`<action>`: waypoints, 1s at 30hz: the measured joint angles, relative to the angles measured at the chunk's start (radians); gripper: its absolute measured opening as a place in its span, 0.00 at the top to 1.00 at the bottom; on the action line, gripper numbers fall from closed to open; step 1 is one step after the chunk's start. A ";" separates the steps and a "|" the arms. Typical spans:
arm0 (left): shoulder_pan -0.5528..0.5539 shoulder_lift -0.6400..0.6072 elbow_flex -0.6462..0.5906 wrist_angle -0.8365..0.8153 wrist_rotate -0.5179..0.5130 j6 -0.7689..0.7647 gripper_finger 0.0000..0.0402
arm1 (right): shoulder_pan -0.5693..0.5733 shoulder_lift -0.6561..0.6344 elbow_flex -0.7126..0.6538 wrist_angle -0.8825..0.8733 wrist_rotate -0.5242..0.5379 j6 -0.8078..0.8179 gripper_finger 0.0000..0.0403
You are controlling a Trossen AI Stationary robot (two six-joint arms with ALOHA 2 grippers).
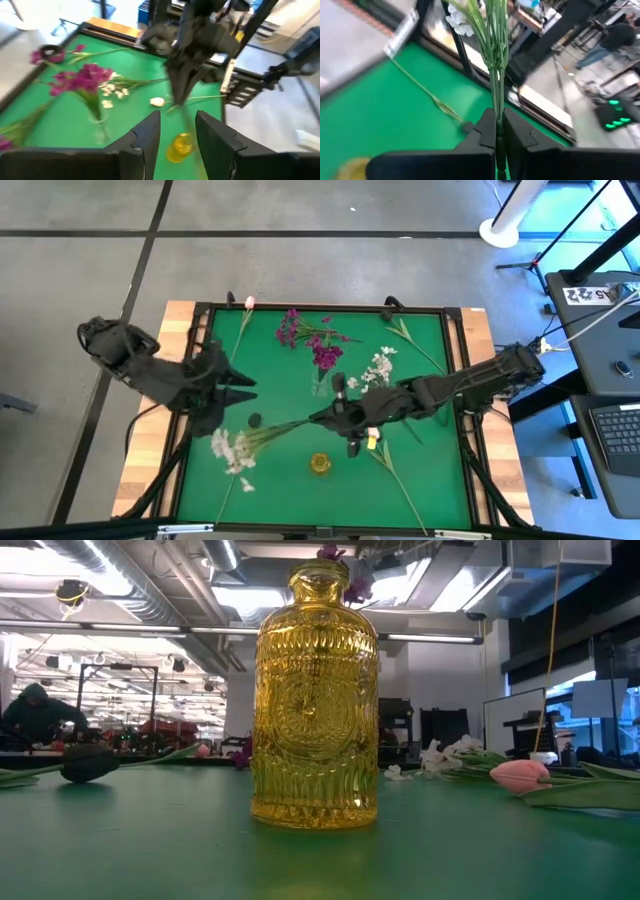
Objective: Sort flowers into vase by color
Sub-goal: Put the left white flowers into the yellow vase
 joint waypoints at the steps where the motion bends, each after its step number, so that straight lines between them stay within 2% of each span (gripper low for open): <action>1: -0.022 -0.004 0.000 -0.029 -0.035 -0.017 0.70 | 0.001 -0.016 0.000 -0.008 -0.017 0.022 0.97; 7: -0.167 -0.011 0.000 -0.168 -0.251 -0.141 0.70 | 0.013 -0.095 -0.047 0.018 -0.067 0.101 0.97; 15: -0.306 -0.011 -0.007 -0.248 -0.414 -0.244 0.70 | 0.038 -0.239 -0.243 0.226 -0.070 0.134 0.97; 18: -0.351 -0.011 -0.007 -0.271 -0.472 -0.290 0.70 | 0.038 -0.304 -0.369 0.406 -0.074 0.159 0.97; 22: -0.380 -0.009 -0.050 -0.257 -0.509 -0.313 0.70 | 0.038 -0.352 -0.569 0.746 -0.120 0.201 0.97; 27: -0.379 -0.007 -0.188 -0.241 -0.572 -0.350 0.70 | 0.038 -0.321 -0.775 1.221 -0.122 0.265 0.97; 30: -0.380 -0.007 -0.290 -0.223 -0.591 -0.416 0.70 | 0.038 -0.269 -0.852 1.401 -0.122 0.301 0.97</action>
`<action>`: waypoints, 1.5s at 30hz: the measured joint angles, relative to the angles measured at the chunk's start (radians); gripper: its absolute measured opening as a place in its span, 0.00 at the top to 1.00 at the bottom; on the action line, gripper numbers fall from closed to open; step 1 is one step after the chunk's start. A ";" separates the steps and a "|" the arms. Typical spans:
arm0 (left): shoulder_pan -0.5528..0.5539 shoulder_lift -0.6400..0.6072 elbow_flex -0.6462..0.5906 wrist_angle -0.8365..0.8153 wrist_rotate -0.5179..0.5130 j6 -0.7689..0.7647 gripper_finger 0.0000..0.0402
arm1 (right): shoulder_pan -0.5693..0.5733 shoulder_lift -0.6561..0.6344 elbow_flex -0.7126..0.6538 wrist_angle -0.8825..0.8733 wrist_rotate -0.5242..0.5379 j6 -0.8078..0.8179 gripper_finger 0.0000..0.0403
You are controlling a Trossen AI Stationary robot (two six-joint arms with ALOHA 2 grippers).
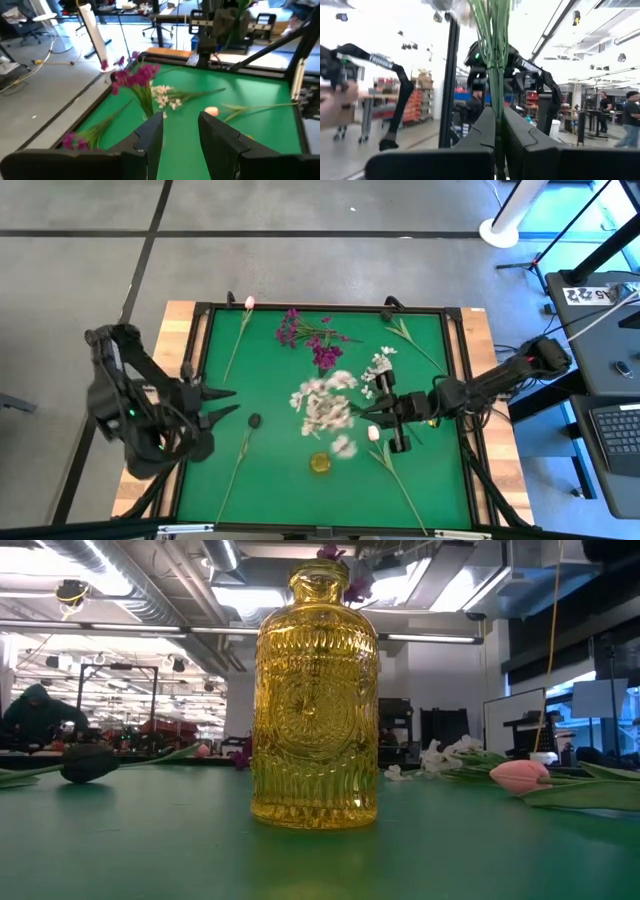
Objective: Sort flowers into vase by color
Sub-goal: Put the left white flowers into the yellow vase
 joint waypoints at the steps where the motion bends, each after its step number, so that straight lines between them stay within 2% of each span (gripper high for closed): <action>1: 0.000 0.000 -0.032 0.015 0.002 -0.020 0.70 | 0.000 0.019 -0.014 0.046 0.000 0.011 0.97; 6: 0.003 0.000 -0.206 0.158 0.007 -0.050 0.70 | 0.000 0.131 -0.024 0.196 -0.008 0.041 0.97; 12: 0.002 0.000 -0.385 0.363 0.017 -0.050 0.72 | 0.008 0.303 0.036 0.349 -0.036 0.064 0.97; 17: 0.003 0.000 -0.493 0.550 0.019 -0.038 0.76 | 0.033 0.436 0.116 0.367 -0.044 0.061 0.97; 20: 0.003 0.000 -0.545 0.697 0.023 0.030 0.78 | 0.048 0.513 0.180 0.368 -0.035 0.060 0.97; 29: 0.009 0.000 -0.593 0.893 0.031 0.127 0.78 | 0.088 0.688 0.354 0.370 -0.022 0.051 0.97; 33: 0.009 0.000 -0.603 0.897 0.039 0.129 0.78 | 0.099 0.735 0.372 0.370 0.034 0.043 0.97; 45: 0.009 0.000 -0.603 0.955 0.042 0.131 0.78 | 0.097 0.799 0.407 0.369 0.063 0.050 0.97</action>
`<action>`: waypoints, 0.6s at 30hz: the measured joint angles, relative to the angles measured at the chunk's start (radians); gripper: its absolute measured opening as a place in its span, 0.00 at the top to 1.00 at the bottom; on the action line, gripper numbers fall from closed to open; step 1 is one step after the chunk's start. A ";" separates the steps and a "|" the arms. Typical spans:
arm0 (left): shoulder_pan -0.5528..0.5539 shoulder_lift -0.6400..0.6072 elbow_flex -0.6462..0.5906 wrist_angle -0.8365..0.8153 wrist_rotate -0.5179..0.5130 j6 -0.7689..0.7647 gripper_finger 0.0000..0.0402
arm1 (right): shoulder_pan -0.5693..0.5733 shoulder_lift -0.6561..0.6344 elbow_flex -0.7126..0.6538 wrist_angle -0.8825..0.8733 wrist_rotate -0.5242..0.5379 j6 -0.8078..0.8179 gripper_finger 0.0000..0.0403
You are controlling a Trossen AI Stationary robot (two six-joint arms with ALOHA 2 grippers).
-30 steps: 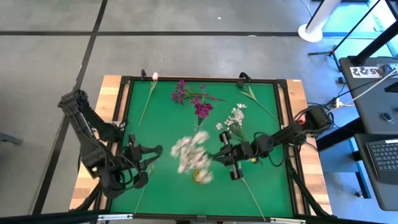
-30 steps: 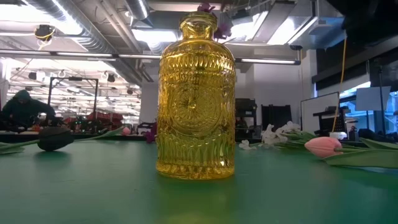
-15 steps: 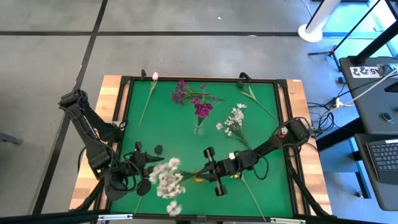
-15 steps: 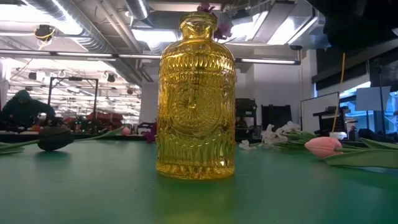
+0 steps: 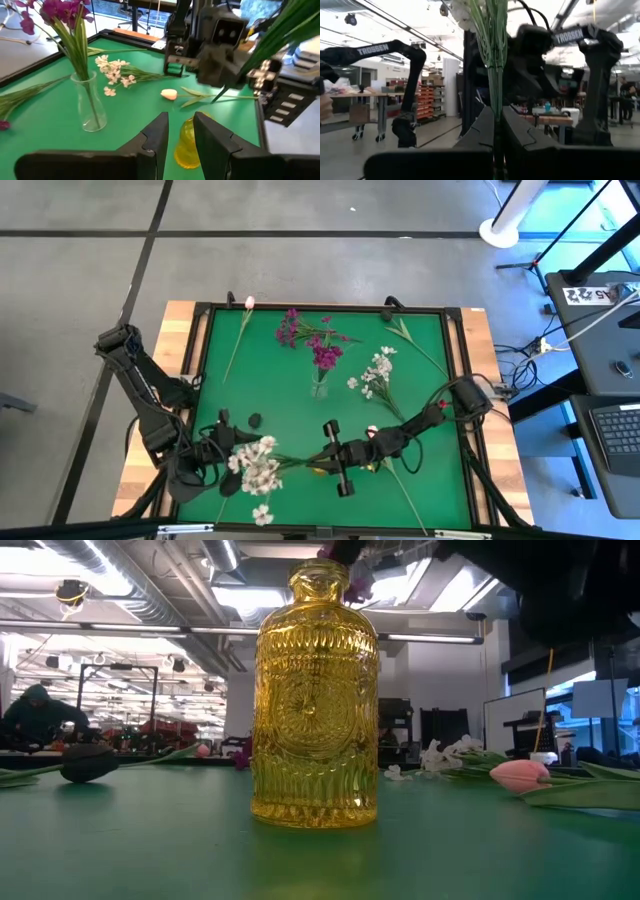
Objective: Sort flowers into vase by color
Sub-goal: Put the left white flowers into the yellow vase
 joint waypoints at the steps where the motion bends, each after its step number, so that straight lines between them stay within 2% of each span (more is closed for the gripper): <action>1: 0.000 0.000 0.000 0.012 0.001 0.002 0.78 | 0.000 0.007 0.000 0.001 0.010 0.010 0.97; 10: 0.000 0.004 0.000 0.016 0.011 0.003 0.78 | 0.000 0.044 0.000 -0.002 0.053 0.037 0.97; 18: 0.000 0.004 0.000 0.016 0.011 0.003 0.78 | 0.000 0.045 0.000 0.000 0.050 0.037 0.97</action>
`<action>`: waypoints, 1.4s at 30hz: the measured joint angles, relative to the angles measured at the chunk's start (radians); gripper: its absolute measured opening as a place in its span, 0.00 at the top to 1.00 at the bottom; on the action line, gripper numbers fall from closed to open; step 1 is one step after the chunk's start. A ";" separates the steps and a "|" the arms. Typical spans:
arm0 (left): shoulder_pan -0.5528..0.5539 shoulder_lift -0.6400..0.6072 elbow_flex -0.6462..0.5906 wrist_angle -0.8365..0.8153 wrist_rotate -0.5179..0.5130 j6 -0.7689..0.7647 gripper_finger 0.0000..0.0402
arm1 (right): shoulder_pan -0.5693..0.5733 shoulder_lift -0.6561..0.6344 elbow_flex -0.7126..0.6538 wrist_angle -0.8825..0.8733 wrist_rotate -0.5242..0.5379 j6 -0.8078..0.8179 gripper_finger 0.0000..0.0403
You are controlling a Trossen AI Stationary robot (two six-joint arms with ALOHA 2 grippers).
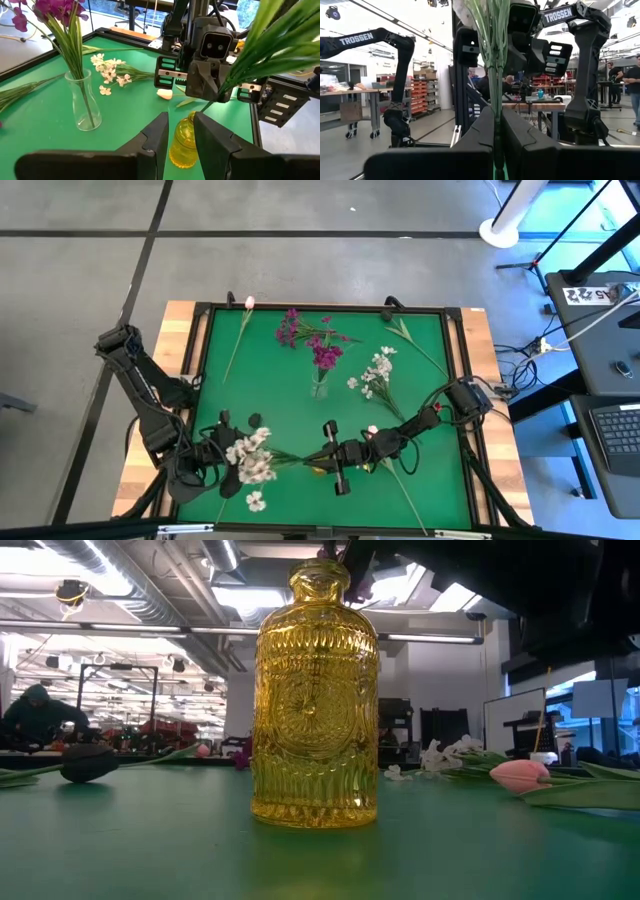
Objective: Sort flowers into vase by color
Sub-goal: Put the left white flowers into the yellow vase
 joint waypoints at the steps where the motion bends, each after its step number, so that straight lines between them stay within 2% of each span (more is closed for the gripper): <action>1: 0.000 0.000 0.000 0.000 0.000 0.000 0.78 | 0.000 0.005 0.000 0.004 -0.001 0.000 0.97; 14: 0.034 0.000 0.000 0.005 0.014 0.000 0.78 | 0.000 0.020 0.000 -0.118 0.046 0.027 0.97; 18: 0.047 0.000 0.000 0.006 0.033 0.001 0.78 | 0.000 0.020 0.000 -0.129 0.037 0.029 0.94; 34: 0.047 0.000 0.000 0.007 0.034 0.009 0.78 | 0.000 0.014 0.000 -0.141 -0.074 0.103 0.55; 38: 0.047 0.000 0.000 0.008 0.033 0.011 0.78 | 0.000 -0.020 0.000 -0.227 -0.087 0.105 0.49; 42: 0.047 0.000 0.000 0.026 0.033 0.035 0.78 | 0.000 -0.091 -0.001 -0.384 -0.087 0.105 0.46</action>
